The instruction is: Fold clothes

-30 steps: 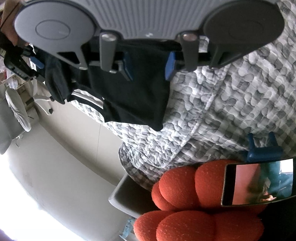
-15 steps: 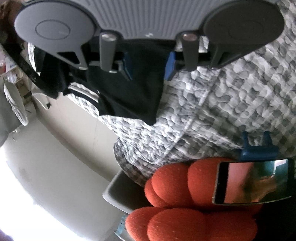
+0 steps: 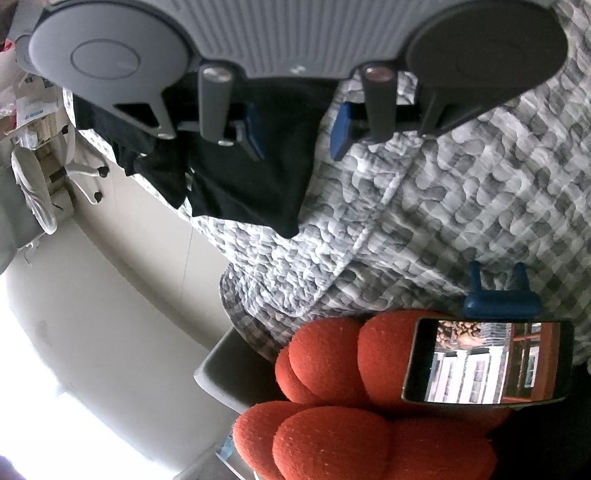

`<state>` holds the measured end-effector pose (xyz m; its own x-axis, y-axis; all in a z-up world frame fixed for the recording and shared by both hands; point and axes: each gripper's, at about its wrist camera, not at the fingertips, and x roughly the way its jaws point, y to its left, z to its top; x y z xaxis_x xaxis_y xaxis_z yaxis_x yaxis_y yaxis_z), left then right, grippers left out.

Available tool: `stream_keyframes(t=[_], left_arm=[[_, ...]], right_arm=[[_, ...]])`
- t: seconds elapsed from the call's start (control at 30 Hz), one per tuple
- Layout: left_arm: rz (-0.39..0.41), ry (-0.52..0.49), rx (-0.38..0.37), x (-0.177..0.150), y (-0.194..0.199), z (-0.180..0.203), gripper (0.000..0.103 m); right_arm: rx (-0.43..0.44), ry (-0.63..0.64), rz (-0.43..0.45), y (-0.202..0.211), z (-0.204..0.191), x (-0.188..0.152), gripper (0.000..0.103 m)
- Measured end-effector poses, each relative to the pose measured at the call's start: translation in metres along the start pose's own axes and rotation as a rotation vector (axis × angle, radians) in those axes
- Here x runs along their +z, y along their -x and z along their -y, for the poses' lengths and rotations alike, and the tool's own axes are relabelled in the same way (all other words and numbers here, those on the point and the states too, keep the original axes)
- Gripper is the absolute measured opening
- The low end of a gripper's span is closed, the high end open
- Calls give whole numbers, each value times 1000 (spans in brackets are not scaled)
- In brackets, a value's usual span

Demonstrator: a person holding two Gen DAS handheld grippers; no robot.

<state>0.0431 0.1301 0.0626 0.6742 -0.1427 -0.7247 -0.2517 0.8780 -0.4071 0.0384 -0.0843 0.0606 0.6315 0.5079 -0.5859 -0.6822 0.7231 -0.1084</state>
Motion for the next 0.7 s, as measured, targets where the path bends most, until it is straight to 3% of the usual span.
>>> stream_keyframes(t=[0.1,0.17,0.23,0.5,0.7], left_arm=[[2,10,0,1,1,-2,40],[2,17,2,2,2,-4,40],[1,16,1,1,1,-3,40],[-4,5,-1,-1,0,1,40],[-4,10,3,0,0,-2,40]], right_arm=[[-55,-37,21,0,4,3,19],[-127,-97,23,-4,13,3,49],[-173,-186,21,-8,26,2,50],[-218,-525,21,-32,56,-4,50],[-277,-573,40,-52,58,-7,50]])
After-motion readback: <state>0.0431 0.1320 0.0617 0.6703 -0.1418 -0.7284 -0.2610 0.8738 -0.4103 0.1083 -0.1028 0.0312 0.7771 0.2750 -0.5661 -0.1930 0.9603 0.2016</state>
